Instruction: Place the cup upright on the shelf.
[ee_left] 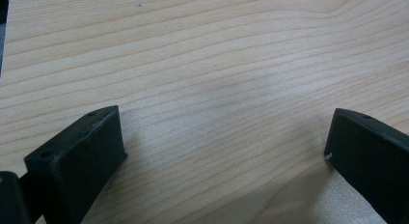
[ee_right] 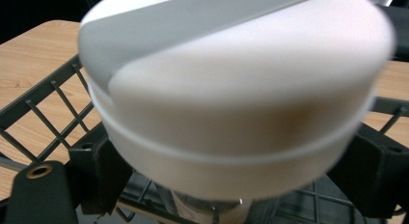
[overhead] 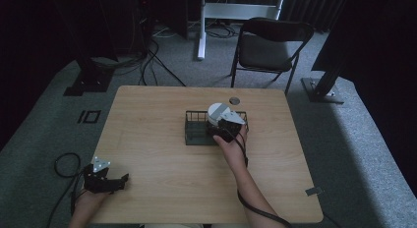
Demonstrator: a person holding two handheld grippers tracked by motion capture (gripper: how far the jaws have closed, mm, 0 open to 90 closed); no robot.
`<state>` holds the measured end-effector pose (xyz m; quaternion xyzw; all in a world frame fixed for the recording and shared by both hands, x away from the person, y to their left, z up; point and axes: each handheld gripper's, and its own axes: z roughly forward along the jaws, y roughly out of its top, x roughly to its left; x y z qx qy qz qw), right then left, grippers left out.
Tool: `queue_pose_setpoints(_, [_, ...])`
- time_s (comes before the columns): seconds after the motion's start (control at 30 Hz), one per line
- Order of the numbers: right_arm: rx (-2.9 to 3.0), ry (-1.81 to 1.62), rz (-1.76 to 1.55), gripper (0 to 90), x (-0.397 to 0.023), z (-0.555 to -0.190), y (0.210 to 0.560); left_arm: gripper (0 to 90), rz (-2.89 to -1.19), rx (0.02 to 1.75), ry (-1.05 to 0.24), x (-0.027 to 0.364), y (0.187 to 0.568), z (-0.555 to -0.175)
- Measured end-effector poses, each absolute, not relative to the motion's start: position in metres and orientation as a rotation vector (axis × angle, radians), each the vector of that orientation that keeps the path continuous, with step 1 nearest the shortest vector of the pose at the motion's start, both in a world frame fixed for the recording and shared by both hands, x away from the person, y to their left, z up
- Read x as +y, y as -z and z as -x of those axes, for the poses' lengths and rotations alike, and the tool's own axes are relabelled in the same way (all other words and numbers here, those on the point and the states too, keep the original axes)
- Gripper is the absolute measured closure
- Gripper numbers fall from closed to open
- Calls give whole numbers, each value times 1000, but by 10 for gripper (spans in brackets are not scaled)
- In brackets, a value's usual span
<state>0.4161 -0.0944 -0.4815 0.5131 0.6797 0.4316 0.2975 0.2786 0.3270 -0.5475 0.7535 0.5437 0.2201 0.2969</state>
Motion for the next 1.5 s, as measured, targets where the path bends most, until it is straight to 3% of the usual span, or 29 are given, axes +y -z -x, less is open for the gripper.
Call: queue_pose_setpoints(1.5, [1839,-1282,-1262,115,-127,-369,471,6,-2000,1452,-587,327,548,-279])
